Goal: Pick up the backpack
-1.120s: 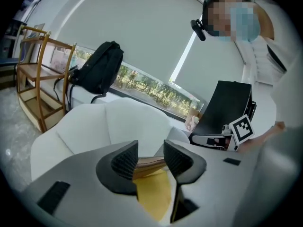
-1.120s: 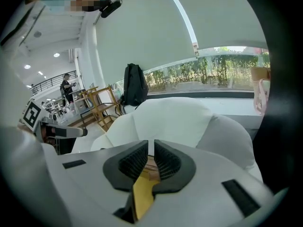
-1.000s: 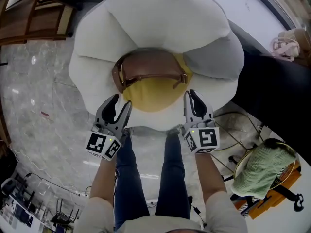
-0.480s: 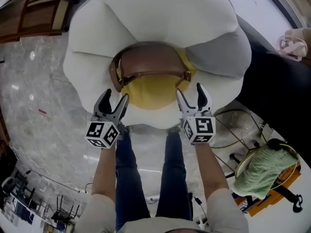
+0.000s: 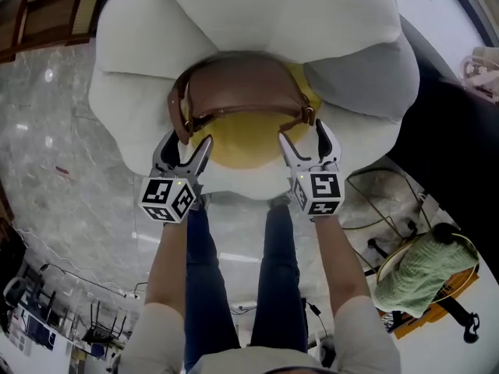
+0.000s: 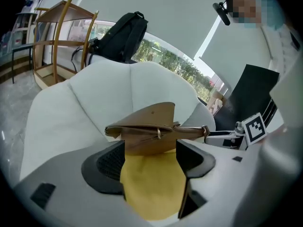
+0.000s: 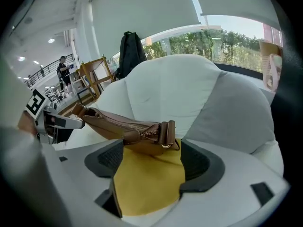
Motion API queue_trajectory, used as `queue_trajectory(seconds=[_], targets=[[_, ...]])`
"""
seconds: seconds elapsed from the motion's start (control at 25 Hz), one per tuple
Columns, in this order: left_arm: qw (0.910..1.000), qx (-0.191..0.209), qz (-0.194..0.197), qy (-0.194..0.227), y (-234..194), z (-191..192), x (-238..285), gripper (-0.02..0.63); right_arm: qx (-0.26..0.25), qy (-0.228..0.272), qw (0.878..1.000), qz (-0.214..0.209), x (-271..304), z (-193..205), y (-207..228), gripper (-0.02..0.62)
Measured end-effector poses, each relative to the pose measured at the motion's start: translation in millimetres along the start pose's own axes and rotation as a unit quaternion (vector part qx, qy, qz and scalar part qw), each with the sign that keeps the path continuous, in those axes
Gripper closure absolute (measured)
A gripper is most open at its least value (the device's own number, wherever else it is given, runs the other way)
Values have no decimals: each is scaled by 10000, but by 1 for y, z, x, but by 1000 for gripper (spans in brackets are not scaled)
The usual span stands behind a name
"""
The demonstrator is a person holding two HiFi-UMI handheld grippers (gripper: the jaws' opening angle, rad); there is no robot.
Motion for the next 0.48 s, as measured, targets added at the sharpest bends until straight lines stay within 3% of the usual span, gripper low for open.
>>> queue_trajectory(seconds=[0.48], targets=[[9995,94,58,303,-7,-11,28,281,-105,275,9996,30,35,-5,7,241]])
Point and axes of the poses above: the fingertips, and each gripper's own axes: x forward along the fingers, y to its right, z out of its underside, the point moved 3 cm from there along -x, backward along the fingers, and after that the axes turned 5 degrees about z, right-handed, at the moved point
